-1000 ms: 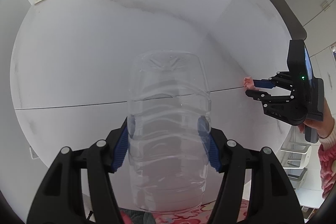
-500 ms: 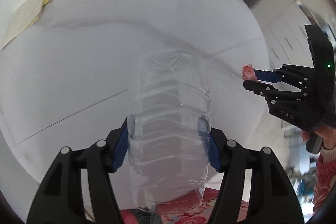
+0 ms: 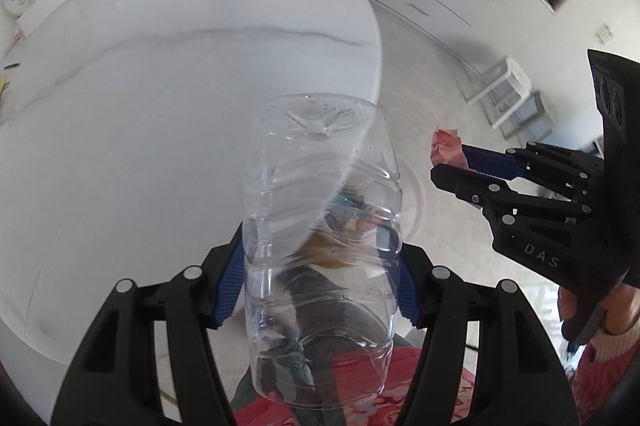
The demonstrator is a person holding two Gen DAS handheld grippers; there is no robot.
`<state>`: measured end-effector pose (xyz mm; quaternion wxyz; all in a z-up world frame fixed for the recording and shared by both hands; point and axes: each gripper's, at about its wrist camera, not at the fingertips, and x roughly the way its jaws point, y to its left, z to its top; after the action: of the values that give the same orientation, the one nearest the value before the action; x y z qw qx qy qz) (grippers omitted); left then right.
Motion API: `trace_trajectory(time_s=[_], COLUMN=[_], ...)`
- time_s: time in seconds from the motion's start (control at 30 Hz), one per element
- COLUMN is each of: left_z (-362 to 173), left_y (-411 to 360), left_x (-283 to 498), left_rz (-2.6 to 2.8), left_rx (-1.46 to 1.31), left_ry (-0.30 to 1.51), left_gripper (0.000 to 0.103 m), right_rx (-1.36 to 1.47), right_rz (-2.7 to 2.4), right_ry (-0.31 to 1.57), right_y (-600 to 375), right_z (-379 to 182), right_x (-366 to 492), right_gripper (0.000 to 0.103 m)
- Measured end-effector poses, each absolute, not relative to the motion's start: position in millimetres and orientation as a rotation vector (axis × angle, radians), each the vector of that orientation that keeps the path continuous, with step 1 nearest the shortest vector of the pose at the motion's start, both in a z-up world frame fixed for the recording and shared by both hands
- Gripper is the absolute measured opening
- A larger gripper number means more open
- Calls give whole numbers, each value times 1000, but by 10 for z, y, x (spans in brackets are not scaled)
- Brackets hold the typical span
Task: Collect trash
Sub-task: 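Lift the bottle with the left tool while the right tool lifts the pink tissue, then carry the bottle and tissue over the bin and open both tools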
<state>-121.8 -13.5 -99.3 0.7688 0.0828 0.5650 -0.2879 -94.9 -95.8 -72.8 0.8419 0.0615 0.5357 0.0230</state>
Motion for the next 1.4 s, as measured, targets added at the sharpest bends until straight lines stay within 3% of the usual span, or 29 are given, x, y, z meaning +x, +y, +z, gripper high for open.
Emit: trace_trajectory(time_s=[0.47, 0.8, 0.83, 0.93, 1.03, 1.1, 1.4], left_z=[-1017, -1021, -1026, -1057, -1113, -1146, -1578], left_y=[-621, -638, -649, -670, -778, -868, -1545], left_x=[-1593, -1712, -1725, -1725, -1704, -1680, -1621], left_rz=[-672, -516, -497, -463, -451, -454, -574], left_rx=[247, 179, 176, 175, 191, 204, 411], left_ry=[1241, 1261, 1265, 1278, 1294, 1295, 1272], left_gripper=[60, 60, 60, 60, 60, 60, 60], right_rx=[270, 247, 236, 224, 229, 232, 256], right_rz=[-48, 12, 16, 22, 9, -14, -183], right_ry=[1126, 1214, 1231, 1286, 1287, 1250, 1121], right_y=[-1806, -2311, -2340, -2382, -2458, -2538, -3045], right_z=[-914, -1778, -1937, -2219, -2214, -2060, -1200], right_x=[-1786, -1425, -1354, -1238, -1252, -1347, -2053], right_gripper=[29, 32, 33, 59, 65, 78, 93])
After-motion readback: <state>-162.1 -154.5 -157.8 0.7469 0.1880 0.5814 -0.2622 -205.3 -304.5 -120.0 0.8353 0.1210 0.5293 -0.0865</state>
